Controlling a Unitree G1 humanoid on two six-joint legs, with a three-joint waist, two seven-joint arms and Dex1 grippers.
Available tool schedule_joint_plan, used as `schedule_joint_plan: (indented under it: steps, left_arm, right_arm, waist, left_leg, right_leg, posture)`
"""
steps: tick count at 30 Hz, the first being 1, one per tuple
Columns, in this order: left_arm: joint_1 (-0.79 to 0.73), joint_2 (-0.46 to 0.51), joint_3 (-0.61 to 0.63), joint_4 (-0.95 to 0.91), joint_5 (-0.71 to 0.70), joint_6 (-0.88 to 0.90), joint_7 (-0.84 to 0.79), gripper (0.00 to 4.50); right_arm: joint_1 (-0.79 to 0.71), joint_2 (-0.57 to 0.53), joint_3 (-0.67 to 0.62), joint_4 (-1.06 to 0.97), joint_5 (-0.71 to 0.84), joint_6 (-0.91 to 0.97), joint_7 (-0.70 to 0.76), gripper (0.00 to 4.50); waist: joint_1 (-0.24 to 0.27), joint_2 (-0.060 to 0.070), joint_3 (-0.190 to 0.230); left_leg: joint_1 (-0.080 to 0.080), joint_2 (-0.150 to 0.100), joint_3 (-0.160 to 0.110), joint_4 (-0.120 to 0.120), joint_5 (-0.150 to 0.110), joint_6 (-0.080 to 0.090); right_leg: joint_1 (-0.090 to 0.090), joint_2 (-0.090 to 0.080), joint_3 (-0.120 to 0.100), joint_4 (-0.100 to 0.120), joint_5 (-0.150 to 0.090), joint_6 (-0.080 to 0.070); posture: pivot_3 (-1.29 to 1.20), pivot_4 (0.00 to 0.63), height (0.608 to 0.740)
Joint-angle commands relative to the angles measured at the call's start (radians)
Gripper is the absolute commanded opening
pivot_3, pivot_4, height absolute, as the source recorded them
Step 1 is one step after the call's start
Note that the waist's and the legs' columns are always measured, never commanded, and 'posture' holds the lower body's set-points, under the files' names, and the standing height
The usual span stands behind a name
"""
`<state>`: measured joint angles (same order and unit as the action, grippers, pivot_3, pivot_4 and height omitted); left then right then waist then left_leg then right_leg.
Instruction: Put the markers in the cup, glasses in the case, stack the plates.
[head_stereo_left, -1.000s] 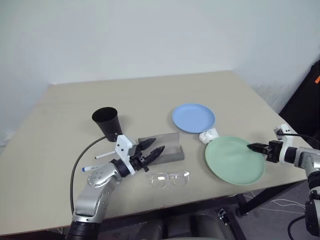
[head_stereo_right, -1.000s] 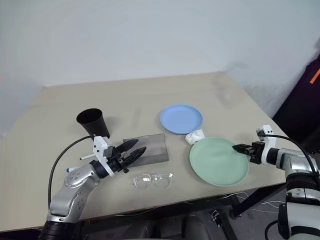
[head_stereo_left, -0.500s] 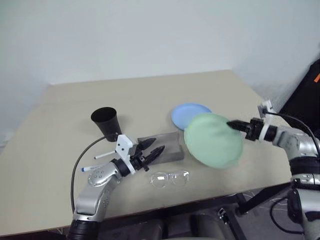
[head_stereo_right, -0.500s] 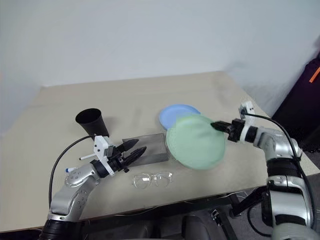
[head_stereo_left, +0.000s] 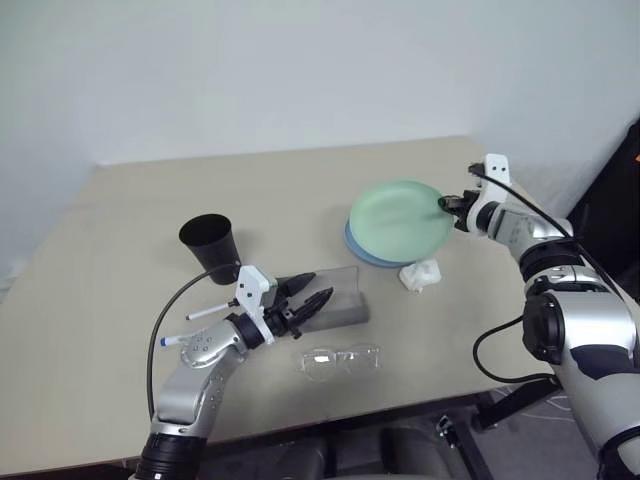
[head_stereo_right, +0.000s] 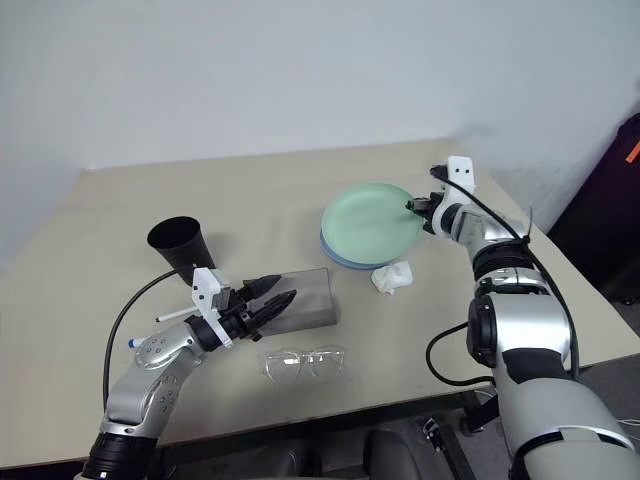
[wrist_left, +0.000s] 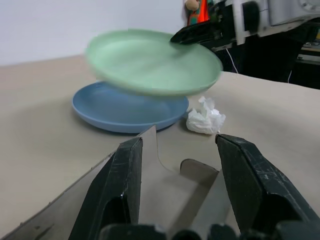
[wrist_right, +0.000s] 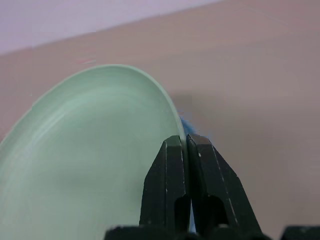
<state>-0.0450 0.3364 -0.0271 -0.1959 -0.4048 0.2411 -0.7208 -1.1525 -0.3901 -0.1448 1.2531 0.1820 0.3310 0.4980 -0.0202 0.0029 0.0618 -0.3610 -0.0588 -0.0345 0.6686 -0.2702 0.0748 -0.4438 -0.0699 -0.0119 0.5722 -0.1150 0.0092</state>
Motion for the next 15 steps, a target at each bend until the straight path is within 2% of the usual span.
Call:
schedule_joint_plan:
  steps: [1, 4, 9, 15]
  left_arm:
    - [-0.009, -0.001, 0.008, -0.029, 0.000, -0.022, 0.007, 2.42]
    - [0.003, -0.001, 0.011, -0.038, 0.001, -0.024, 0.013, 2.42]
    - [0.010, -0.001, 0.008, -0.044, 0.001, -0.026, 0.020, 2.42]
    - [-0.002, 0.003, 0.007, -0.040, -0.001, -0.024, 0.019, 2.42]
  right_arm:
    - [-0.055, -0.002, -0.027, 0.028, -0.017, -0.055, -0.049, 0.02]
    - [-0.060, 0.004, -0.040, 0.043, -0.017, -0.062, -0.029, 0.71]
    - [-0.057, 0.005, -0.055, 0.037, -0.019, -0.078, 0.029, 2.36]
    - [-0.030, -0.040, -0.030, 0.007, -0.044, -0.114, 0.162, 2.36]
  waist:
    - [0.000, 0.000, 0.000]
    - [-0.001, 0.000, 0.000]
    - [-0.005, 0.001, 0.000]
    - [-0.004, 0.001, 0.000]
  left_leg:
    - [0.000, 0.000, 0.000, 0.000, 0.000, 0.000]
    - [0.000, -0.001, 0.000, 0.000, 0.000, 0.001]
    - [0.001, 0.000, 0.001, 0.000, -0.001, 0.001]
    - [0.001, 0.000, 0.002, 0.001, 0.000, 0.001]
  right_leg:
    - [0.000, 0.000, 0.000, 0.000, 0.000, 0.000]
    - [0.000, 0.000, 0.001, 0.000, 0.000, 0.000]
    - [0.001, 0.001, 0.001, 0.000, 0.000, 0.000]
    - [0.001, 0.001, 0.001, 0.000, 0.000, 0.000]
  posture:
    - [0.00, 0.000, 0.740]
    - [0.00, 0.000, 0.740]
    - [0.00, 0.000, 0.740]
    - [0.00, 0.000, 0.740]
